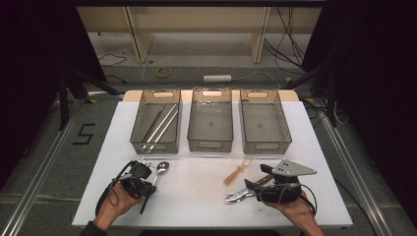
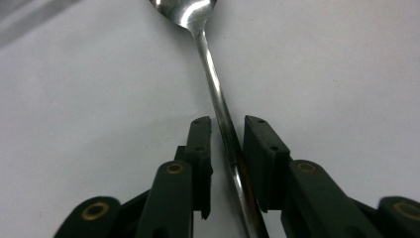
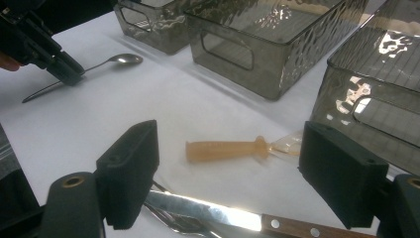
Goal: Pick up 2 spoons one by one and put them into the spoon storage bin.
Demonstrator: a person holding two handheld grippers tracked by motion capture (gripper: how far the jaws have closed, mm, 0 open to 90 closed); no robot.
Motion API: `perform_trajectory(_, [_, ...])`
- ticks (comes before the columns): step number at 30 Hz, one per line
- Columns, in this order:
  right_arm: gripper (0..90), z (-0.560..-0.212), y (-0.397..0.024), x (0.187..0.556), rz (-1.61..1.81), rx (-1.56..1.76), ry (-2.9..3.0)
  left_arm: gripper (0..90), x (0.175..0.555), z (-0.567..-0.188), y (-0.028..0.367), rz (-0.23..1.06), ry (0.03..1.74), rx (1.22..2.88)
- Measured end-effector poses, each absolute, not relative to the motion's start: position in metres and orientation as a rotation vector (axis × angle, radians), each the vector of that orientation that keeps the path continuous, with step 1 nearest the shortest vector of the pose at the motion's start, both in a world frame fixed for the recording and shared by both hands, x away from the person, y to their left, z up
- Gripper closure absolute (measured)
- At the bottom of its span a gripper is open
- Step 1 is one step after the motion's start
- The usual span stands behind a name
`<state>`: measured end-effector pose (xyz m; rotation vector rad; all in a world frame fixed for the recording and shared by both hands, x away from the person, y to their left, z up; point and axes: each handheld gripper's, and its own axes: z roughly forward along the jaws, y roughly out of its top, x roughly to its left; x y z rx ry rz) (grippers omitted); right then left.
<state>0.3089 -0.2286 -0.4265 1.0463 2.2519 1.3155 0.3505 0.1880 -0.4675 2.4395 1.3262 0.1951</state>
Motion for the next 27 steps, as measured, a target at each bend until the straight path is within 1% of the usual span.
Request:
perform_trajectory(7, [24.7,-0.426,-0.227,0.308,1.307,1.043,2.258,81.6,0.352,-0.468,0.189,0.204,1.327,2.426])
perform_trajectory(10, [24.8,-0.426,-0.226,0.308,1.306,1.04,2.26,87.9,0.351,-0.469,0.188,0.213,1.309,2.429])
perform_trajectory(17, [24.8,-0.425,-0.225,0.307,1.304,1.035,2.257,88.8,0.35,-0.466,0.186,0.237,1.275,2.419])
perform_trajectory(27, [24.8,-0.425,-0.226,0.308,1.307,1.043,2.256,88.9,0.347,-0.45,0.182,0.228,1.201,2.335])
